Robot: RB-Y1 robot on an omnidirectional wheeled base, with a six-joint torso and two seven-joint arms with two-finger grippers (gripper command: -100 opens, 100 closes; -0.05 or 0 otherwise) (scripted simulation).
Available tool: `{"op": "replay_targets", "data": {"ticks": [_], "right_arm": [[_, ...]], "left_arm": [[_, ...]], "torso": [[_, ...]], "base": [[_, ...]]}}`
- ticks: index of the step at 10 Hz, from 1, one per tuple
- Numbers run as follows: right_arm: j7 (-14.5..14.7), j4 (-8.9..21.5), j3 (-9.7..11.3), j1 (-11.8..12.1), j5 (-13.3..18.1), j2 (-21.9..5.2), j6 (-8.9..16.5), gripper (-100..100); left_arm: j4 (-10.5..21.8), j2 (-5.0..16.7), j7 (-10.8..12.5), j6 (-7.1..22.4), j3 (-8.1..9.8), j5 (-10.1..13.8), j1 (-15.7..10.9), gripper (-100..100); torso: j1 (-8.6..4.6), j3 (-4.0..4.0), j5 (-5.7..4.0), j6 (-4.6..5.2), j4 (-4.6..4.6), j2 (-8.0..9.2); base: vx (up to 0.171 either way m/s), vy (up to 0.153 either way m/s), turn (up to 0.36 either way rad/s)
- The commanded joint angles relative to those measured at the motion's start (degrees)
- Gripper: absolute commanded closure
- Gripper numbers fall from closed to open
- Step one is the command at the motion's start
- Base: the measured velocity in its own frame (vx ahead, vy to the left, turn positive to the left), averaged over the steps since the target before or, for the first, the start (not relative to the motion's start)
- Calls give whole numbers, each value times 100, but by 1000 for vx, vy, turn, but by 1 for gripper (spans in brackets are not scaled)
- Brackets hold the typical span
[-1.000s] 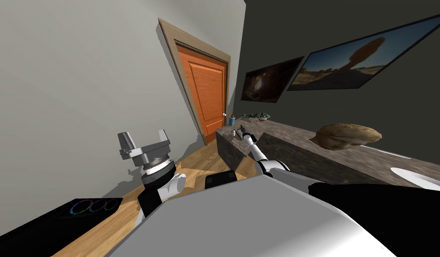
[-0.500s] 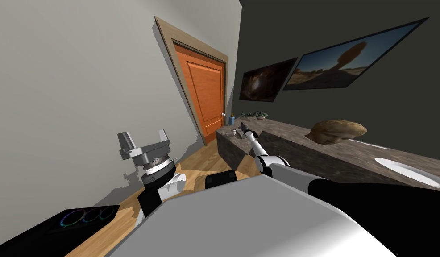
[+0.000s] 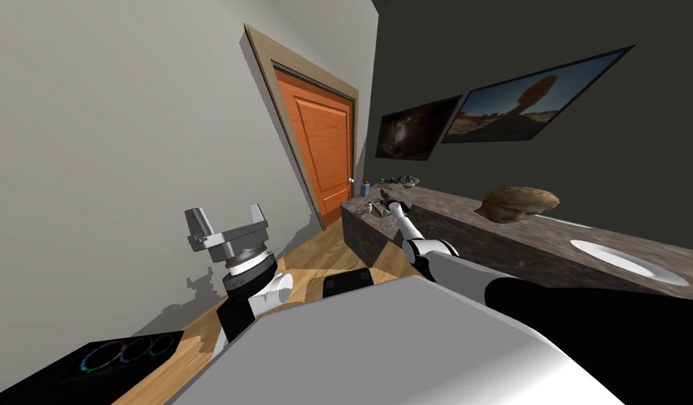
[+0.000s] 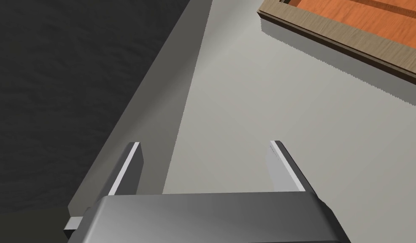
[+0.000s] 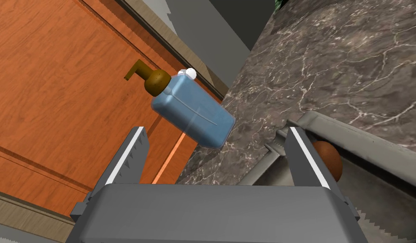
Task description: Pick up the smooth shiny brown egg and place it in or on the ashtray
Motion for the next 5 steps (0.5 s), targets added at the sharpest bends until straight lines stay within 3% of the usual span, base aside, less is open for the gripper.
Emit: {"op": "replay_targets", "data": {"ticks": [1,5], "right_arm": [[0,0,0,0,0,0,0,0],[0,0,0,0,0,0,0,0]], "left_arm": [[0,0,0,0,0,0,0,0],[0,0,0,0,0,0,0,0]], "torso": [[0,0,0,0,0,0],[-7,-1,-2,0,-1,-2]], "base": [[0,0,0],[0,0,0]]}}
